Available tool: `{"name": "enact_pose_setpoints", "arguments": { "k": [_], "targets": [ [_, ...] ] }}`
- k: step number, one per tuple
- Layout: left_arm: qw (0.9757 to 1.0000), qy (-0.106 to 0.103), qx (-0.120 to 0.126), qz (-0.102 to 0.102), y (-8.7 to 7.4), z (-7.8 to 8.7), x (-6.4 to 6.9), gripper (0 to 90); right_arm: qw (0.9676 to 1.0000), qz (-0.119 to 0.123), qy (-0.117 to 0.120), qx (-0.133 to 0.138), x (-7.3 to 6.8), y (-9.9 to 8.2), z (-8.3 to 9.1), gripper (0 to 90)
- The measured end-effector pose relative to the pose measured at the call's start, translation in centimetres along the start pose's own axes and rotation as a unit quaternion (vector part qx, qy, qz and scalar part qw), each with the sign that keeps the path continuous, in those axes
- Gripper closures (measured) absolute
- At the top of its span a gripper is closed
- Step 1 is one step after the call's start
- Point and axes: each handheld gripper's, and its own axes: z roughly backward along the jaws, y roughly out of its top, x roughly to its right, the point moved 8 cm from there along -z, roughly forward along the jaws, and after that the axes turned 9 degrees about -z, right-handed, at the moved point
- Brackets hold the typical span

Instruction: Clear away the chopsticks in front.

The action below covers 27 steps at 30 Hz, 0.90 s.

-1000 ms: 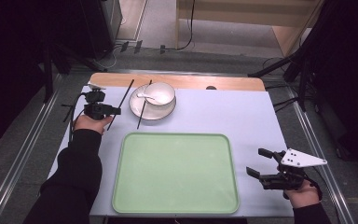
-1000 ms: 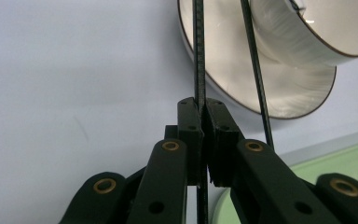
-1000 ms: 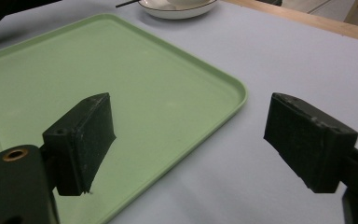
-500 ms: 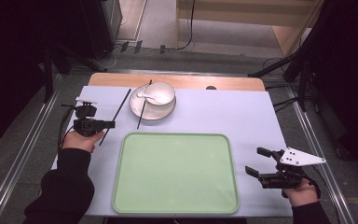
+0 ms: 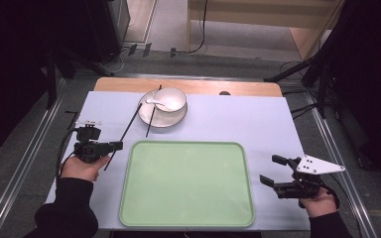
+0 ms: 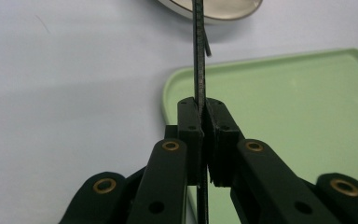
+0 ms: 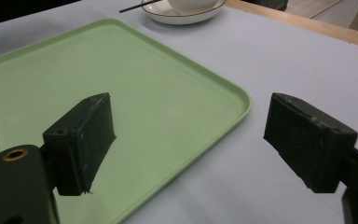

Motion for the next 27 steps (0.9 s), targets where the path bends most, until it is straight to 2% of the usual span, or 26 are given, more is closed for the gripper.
{"name": "enact_pose_setpoints", "arguments": {
  "k": [5, 11, 12, 13, 17, 19, 21, 22, 27],
  "targets": [
    [0.9997, 0.003, -0.013, -0.022, -1.2, -0.6, 1.3, 86.5, 1.0000, 0.001, 0.002, -0.001, 0.0, 0.1, -0.2, 16.5],
    [0.9990, -0.013, -0.035, -0.025, -3.1, -1.6, 3.1, 86.5, 1.0000, 0.005, 0.006, -0.002, -0.1, 0.2, -0.4, 16.5],
    [0.9990, -0.013, -0.035, -0.025, -3.1, -1.6, 3.1, 86.5, 1.0000, 0.005, 0.006, -0.002, -0.1, 0.2, -0.4, 16.5],
    [0.9989, -0.021, -0.033, -0.025, -3.5, -1.4, 3.8, 86.4, 1.0000, 0.004, 0.005, -0.002, 0.0, 0.2, -0.4, 16.5],
    [0.9984, -0.031, -0.041, -0.022, -4.7, -1.6, 5.0, 86.4, 1.0000, 0.004, 0.006, -0.002, -0.1, 0.2, -0.4, 16.5],
    [0.9981, -0.033, -0.046, -0.024, -5.0, -1.6, 5.2, 86.3, 1.0000, 0.006, 0.006, -0.002, -0.1, 0.2, -0.4, 16.5],
    [0.9978, -0.036, -0.053, -0.014, -6.0, -1.4, 5.8, 86.3, 1.0000, 0.005, 0.006, -0.002, -0.2, 0.2, -0.4, 16.6],
    [0.9978, -0.036, -0.053, -0.014, -6.0, -1.4, 5.8, 86.3, 1.0000, 0.006, 0.006, -0.002, -0.2, 0.2, -0.4, 16.6],
    [0.9953, -0.043, -0.086, -0.005, -8.2, -1.9, 6.7, 86.3, 1.0000, 0.006, 0.007, -0.003, -0.2, 0.2, -0.5, 16.6]
  ]
}}
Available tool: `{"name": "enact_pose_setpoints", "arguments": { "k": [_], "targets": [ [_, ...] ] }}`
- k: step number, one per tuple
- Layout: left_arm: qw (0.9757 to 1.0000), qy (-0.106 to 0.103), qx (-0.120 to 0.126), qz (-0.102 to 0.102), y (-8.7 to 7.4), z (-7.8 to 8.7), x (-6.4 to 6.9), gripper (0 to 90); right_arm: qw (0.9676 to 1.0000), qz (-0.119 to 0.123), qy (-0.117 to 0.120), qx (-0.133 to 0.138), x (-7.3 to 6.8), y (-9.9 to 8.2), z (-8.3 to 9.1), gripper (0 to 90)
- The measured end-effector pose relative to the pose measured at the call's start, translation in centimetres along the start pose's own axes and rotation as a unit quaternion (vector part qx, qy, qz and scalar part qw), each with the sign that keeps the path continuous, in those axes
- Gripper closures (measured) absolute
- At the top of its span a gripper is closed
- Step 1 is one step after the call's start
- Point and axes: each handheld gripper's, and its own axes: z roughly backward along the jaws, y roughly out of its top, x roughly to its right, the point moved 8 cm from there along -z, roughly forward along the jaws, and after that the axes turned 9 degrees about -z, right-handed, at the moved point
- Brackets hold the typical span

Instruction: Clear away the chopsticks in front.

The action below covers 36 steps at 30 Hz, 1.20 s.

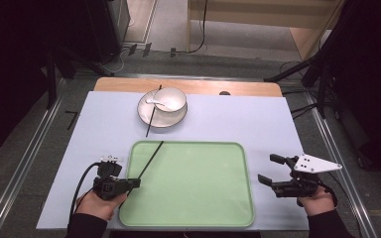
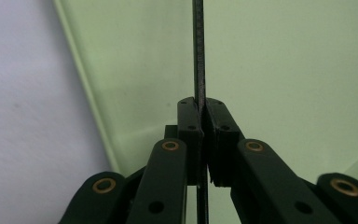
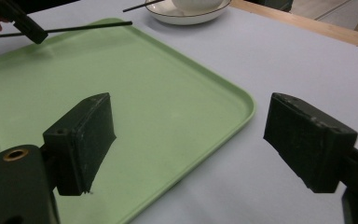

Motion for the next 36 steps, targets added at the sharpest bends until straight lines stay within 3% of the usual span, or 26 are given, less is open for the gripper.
{"name": "enact_pose_setpoints", "arguments": {
  "k": [8, 11, 29, 31, 33, 36],
  "targets": [
    [0.9997, 0.003, -0.024, 0.007, -0.4, -1.3, -0.3, 86.1, 1.0000, 0.001, 0.002, 0.000, 0.0, 0.0, -0.1, 16.6],
    [0.9994, 0.015, -0.032, -0.005, -0.5, -1.6, -0.2, 86.1, 1.0000, 0.000, 0.002, 0.000, 0.0, 0.0, -0.1, 16.6],
    [0.9995, -0.006, -0.030, -0.007, -0.6, -1.7, 0.2, 81.7, 1.0000, 0.004, 0.003, -0.003, -0.2, 0.0, -0.1, 16.6],
    [0.9994, -0.014, -0.031, -0.013, -0.5, -1.7, 0.3, 75.5, 1.0000, 0.003, 0.004, -0.003, -0.2, 0.0, -0.1, 16.6],
    [0.9989, -0.034, -0.006, -0.032, 0.3, -1.2, 0.9, 68.1, 1.0000, 0.004, 0.005, -0.002, -0.2, 0.0, -0.1, 16.6],
    [0.9955, -0.060, 0.023, -0.070, 1.2, -0.4, 1.4, 53.1, 1.0000, 0.004, 0.005, -0.001, -0.2, 0.0, 0.0, 16.6]
  ]
}}
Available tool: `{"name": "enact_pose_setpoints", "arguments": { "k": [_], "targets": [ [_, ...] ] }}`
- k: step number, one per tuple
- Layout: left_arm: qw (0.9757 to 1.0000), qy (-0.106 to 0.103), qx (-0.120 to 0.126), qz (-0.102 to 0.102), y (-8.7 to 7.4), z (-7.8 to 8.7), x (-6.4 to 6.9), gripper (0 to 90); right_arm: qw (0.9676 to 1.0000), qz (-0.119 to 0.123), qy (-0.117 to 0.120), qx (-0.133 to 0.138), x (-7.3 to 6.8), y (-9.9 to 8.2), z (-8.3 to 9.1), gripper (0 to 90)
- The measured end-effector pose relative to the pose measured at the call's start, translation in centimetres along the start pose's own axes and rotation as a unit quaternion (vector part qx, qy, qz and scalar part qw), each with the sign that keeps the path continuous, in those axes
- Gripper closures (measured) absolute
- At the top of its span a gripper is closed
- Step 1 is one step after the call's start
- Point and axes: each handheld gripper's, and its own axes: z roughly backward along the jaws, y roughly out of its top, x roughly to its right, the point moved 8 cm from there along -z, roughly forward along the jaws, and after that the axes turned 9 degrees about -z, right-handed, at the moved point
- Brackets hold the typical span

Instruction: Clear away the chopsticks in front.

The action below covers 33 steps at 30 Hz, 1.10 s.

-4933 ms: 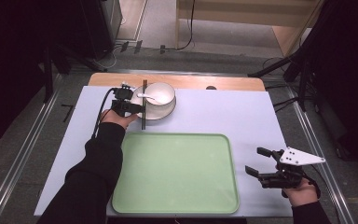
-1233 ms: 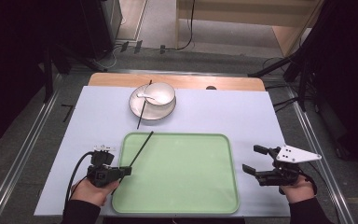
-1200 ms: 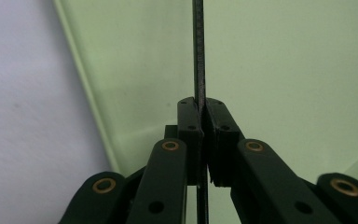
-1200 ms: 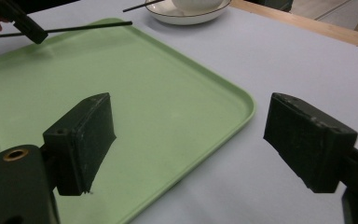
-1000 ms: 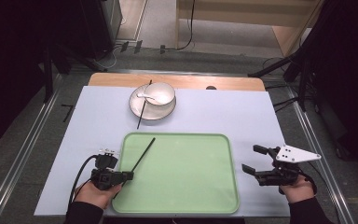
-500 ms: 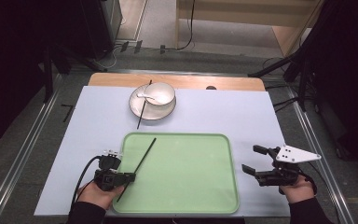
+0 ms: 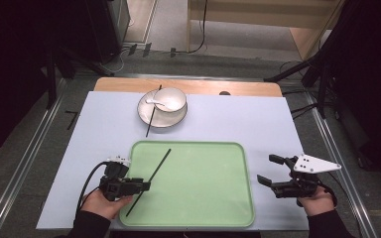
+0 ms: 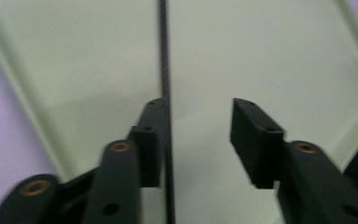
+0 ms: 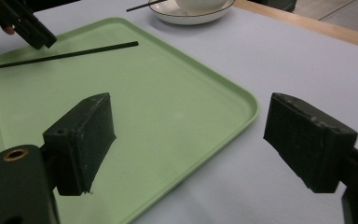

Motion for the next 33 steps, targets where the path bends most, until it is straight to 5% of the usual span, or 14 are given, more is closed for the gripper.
{"name": "enact_pose_setpoints", "arguments": {
  "k": [6, 16, 21, 33],
  "targets": [
    [0.9989, -0.001, 0.007, -0.046, 0.7, 0.1, -0.6, 38.2, 1.0000, -0.002, 0.002, 0.001, -0.1, 0.0, 0.0, 16.6],
    [0.9990, 0.026, 0.019, -0.031, 3.3, 0.9, -4.4, 35.1, 1.0000, -0.002, -0.001, -0.006, -0.1, -0.2, 0.1, 16.6],
    [0.9982, 0.034, 0.013, -0.048, 5.5, 1.3, -5.6, 34.1, 1.0000, -0.003, -0.003, -0.003, -0.1, -0.3, 0.3, 16.6],
    [0.9971, 0.054, 0.023, -0.047, 11.4, 0.3, -8.5, 34.3, 1.0000, -0.004, -0.006, -0.001, 0.0, -0.4, 0.4, 16.6]
  ]
}}
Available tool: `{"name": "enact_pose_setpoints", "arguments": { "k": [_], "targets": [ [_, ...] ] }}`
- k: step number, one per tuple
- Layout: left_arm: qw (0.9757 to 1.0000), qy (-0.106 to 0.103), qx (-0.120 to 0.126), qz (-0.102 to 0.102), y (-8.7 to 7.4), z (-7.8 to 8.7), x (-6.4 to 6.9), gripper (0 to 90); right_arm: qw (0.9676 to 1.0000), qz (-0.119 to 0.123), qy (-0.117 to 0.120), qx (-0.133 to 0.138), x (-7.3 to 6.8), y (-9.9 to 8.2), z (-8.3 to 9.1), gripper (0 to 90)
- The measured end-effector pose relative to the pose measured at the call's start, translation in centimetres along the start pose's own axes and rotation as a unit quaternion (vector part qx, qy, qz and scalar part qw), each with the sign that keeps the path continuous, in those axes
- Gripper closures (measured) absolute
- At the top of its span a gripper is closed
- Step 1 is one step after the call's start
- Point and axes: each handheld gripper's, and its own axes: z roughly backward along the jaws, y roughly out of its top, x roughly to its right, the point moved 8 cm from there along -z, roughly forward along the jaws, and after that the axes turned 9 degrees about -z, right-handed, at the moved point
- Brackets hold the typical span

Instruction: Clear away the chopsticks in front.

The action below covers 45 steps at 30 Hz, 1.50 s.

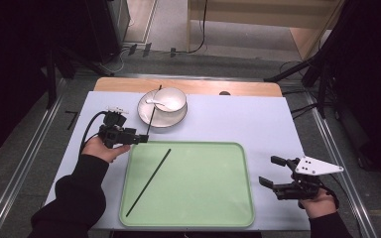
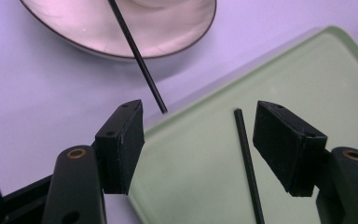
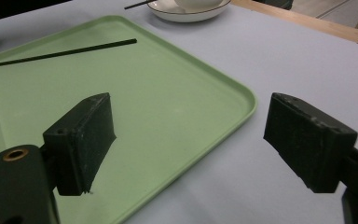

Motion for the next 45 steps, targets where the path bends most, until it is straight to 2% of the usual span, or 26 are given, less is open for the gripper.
{"name": "enact_pose_setpoints", "arguments": {
  "k": [5, 7, 8, 9, 12, 14, 15, 20, 23, 27, 31, 34, 38, 41, 42, 45],
  "targets": [
    [1.0000, 0.004, -0.002, -0.002, 1.3, -0.9, -0.6, 34.8, 1.0000, 0.000, 0.000, 0.001, 0.1, 0.0, 0.0, 16.6],
    [0.9999, 0.011, -0.005, 0.004, 2.3, -1.3, -1.2, 35.0, 1.0000, -0.001, 0.000, 0.002, 0.1, 0.0, 0.0, 16.6],
    [0.9999, 0.011, -0.005, 0.004, 2.3, -1.3, -1.2, 34.9, 1.0000, -0.001, 0.000, 0.002, 0.0, 0.0, 0.0, 16.6],
    [0.9998, 0.014, -0.006, 0.009, 3.1, -1.6, -1.6, 35.0, 1.0000, -0.001, 0.000, 0.002, 0.0, 0.0, 0.0, 16.6],
    [0.9998, 0.019, 0.002, 0.007, 4.2, -2.0, -2.1, 35.7, 1.0000, -0.003, 0.000, 0.002, 0.0, 0.0, 0.0, 16.6],
    [0.9997, 0.023, 0.001, 0.006, 4.5, -2.2, -2.4, 36.4, 1.0000, -0.002, 0.000, 0.002, 0.0, 0.0, 0.0, 16.5],
    [0.9995, 0.031, -0.001, 0.004, 4.9, -2.6, -2.9, 36.8, 1.0000, -0.001, 0.000, 0.000, 0.0, -0.1, 0.0, 16.6],
    [0.9990, 0.043, -0.003, 0.011, 5.8, -3.9, -3.8, 39.3, 1.0000, -0.002, 0.000, 0.002, 0.0, 0.0, 0.1, 16.6],
    [0.9984, 0.054, -0.003, 0.014, 5.9, -4.7, -4.3, 41.5, 1.0000, -0.001, 0.000, 0.002, 0.0, 0.0, 0.1, 16.6],
    [0.9982, 0.050, -0.007, 0.032, 5.8, -5.5, -4.6, 44.0, 1.0000, -0.002, -0.001, 0.002, 0.0, -0.1, 0.3, 16.6],
    [0.9970, 0.069, -0.024, 0.025, 5.5, -6.2, -4.7, 46.2, 1.0000, -0.002, -0.002, 0.004, 0.0, -0.1, 0.4, 16.6],
    [0.9966, 0.072, -0.028, 0.029, 5.3, -6.6, -4.9, 48.0, 1.0000, -0.002, -0.002, 0.004, 0.0, -0.2, 0.4, 16.6],
    [0.9959, 0.075, -0.034, 0.036, 5.0, -7.3, -5.3, 55.2, 1.0000, -0.003, -0.004, 0.005, 0.0, -0.2, 0.6, 16.6],
    [0.9952, 0.080, -0.038, 0.042, 4.9, -7.6, -5.5, 65.5, 1.0000, -0.004, -0.005, 0.004, 0.0, -0.3, 0.7, 16.6],
    [0.9941, 0.076, -0.039, 0.067, 4.8, -8.0, -5.6, 67.7, 1.0000, -0.004, -0.005, 0.004, 0.0, -0.3, 0.7, 16.6],
    [0.9929, 0.080, -0.043, 0.077, 4.7, -8.5, -5.6, 74.2, 1.0000, -0.004, -0.006, 0.005, 0.0, -0.3, 0.8, 16.6]
  ]
}}
